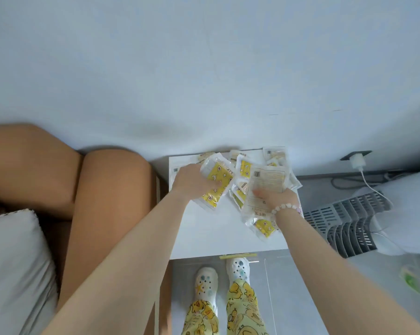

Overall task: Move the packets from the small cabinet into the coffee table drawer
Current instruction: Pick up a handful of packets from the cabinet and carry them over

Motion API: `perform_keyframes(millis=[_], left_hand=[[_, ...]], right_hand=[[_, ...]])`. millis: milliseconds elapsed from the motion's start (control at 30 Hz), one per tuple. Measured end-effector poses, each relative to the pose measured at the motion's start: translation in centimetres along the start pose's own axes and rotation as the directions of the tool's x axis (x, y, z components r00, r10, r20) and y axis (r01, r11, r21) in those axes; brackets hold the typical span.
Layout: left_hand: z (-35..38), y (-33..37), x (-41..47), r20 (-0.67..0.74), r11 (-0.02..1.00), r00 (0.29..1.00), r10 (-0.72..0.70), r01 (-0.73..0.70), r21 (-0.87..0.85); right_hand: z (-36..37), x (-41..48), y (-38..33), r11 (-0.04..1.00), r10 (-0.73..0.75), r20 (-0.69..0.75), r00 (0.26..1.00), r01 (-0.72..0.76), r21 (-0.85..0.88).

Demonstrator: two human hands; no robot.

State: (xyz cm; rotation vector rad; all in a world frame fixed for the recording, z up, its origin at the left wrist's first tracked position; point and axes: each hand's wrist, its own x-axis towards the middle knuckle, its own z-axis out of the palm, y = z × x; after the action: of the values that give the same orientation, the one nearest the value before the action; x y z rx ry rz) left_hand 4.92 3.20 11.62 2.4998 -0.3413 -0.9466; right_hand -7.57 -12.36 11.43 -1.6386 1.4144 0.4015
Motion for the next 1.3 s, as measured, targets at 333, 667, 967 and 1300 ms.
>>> perform_keyframes(millis=[333, 667, 967, 1300], left_hand=[[-2.9, 10.6, -3.3, 0.086, 0.97, 0.995, 0.053, -0.031, -0.242], [1.1, 19.8, -6.6, 0.293, 0.956, 0.924, 0.245, -0.18, -0.232], [8.4, 26.9, -14.0, 0.501, 0.915, 0.766, 0.403, -0.327, -0.236], [18.4, 30.8, -25.1, 0.678, 0.871, 0.589, 0.44, -0.465, -0.161]], right_hand=[[-9.1, -6.4, -0.2, 0.864, 0.119, -0.035, 0.992, -0.087, 0.496], [-15.1, -9.0, 6.0, 0.672, 0.226, -0.149, 0.963, -0.043, 0.739], [-20.7, -13.7, 15.9, 0.478, 0.333, -0.182, 0.925, 0.001, 0.879], [-23.1, -20.7, 28.9, 0.27, 0.488, -0.175, 0.855, 0.042, 0.962]])
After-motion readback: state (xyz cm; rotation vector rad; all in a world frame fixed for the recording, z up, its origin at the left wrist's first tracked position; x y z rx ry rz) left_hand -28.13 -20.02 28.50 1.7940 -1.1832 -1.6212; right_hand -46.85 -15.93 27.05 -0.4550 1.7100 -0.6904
